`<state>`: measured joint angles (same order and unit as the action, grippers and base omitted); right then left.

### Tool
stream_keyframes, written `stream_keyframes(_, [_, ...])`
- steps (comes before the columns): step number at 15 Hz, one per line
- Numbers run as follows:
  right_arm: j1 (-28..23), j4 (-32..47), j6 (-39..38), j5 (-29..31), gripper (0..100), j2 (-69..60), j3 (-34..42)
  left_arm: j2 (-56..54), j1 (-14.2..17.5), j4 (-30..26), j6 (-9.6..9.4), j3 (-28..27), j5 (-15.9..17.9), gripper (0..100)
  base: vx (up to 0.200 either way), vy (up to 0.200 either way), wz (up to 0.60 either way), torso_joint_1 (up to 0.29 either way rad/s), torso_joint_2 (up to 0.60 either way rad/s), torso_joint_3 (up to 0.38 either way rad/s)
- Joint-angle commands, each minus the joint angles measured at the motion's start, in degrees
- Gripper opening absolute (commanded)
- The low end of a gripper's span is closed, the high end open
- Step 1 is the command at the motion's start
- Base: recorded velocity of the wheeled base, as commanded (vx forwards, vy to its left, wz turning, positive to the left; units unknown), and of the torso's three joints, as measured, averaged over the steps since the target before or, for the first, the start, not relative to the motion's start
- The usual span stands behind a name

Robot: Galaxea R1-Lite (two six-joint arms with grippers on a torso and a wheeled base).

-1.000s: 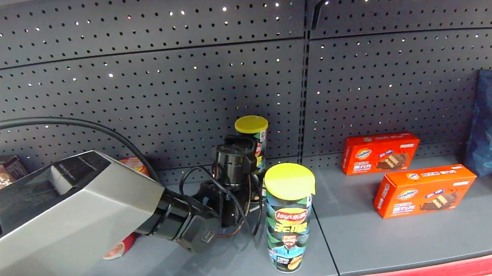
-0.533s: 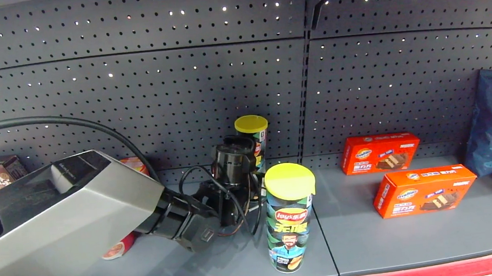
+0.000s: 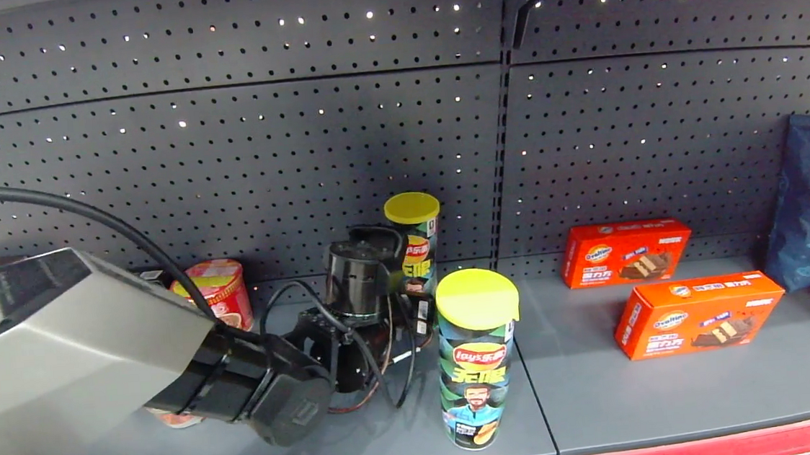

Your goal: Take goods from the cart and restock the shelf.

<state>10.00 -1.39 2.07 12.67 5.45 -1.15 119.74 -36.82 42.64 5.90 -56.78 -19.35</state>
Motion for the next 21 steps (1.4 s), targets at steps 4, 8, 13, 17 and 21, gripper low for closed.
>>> stream_keyframes(4, [0.0,-0.1,0.0,0.0,100,0.1,0.0,-7.2,0.0,0.1,-0.36,7.0,0.0,100,0.000,0.000,0.00,0.000,0.00,0.000])
stream_keyframes(8, [0.0,-0.1,0.0,0.0,100,0.1,0.0,-11.1,0.1,0.1,-1.68,11.9,0.0,100,0.000,0.000,0.00,0.000,0.00,0.000])
stream_keyframes(13, [0.0,0.0,0.0,0.0,100,0.1,0.0,-14.2,0.7,-0.5,-1.95,15.0,-0.5,100,0.000,0.000,0.00,0.000,0.00,0.000])
stream_keyframes(17, [0.0,-0.1,0.0,0.0,100,0.1,0.0,-14.2,1.3,-1.2,-2.56,14.0,-2.7,100,0.000,0.000,0.00,0.000,0.00,0.000])
stream_keyframes(21, [0.0,-0.1,0.0,0.0,100,0.1,0.0,-13.7,3.4,-2.3,-2.56,12.7,-4.5,100,0.000,0.000,0.00,0.000,0.00,0.000])
